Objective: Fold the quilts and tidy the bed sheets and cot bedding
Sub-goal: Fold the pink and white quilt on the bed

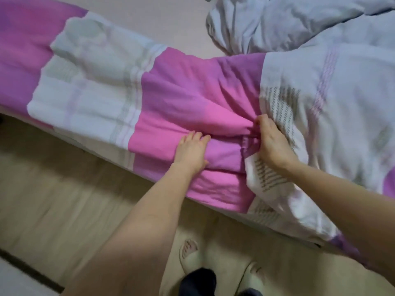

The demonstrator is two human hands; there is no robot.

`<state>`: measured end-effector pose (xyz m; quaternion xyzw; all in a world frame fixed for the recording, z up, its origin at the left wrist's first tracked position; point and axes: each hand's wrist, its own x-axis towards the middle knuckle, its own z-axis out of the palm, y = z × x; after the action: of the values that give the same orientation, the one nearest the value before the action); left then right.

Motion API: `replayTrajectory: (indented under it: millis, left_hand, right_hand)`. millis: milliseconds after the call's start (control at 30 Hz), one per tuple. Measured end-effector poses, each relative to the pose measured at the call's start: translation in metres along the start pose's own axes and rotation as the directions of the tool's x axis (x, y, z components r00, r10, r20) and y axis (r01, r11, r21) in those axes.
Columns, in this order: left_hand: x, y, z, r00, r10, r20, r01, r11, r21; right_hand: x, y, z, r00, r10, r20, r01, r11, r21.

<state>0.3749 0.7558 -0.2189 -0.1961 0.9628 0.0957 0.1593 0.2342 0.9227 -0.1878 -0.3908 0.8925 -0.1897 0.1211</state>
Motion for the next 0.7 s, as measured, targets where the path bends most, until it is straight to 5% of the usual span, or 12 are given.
replayTrajectory:
  millis: [133, 300, 467, 567, 633, 700]
  left_hand:
    - [0.022, 0.009, 0.024, 0.998, -0.013, -0.060, 0.017, 0.997, 0.082]
    - [0.012, 0.023, 0.045, 0.995, -0.019, -0.095, 0.026, 0.997, 0.074]
    - [-0.020, 0.017, 0.007, 0.993, -0.088, -0.075, 0.086, 0.996, -0.031]
    - [-0.070, 0.008, -0.011, 0.982, -0.148, -0.116, 0.140, 0.988, -0.072]
    - [-0.094, 0.000, -0.018, 0.977, -0.156, -0.145, 0.141, 0.984, -0.106]
    - [-0.121, -0.008, -0.017, 0.959, -0.176, -0.221, 0.151, 0.981, -0.125]
  right_hand:
    - [0.004, 0.009, 0.010, 1.000, -0.003, -0.020, 0.004, 0.999, 0.036]
    - [-0.003, 0.013, 0.021, 0.989, -0.134, 0.063, 0.144, 0.965, -0.218]
    - [-0.023, -0.019, 0.023, 0.999, -0.028, -0.020, 0.019, 0.926, -0.378]
    - [-0.069, -0.054, 0.037, 0.881, -0.473, 0.004, 0.430, 0.798, -0.422]
    - [-0.089, -0.064, 0.043, 0.814, -0.563, 0.143, 0.550, 0.669, -0.499]
    - [-0.092, -0.070, 0.044, 0.844, -0.522, 0.120, 0.500, 0.687, -0.527]
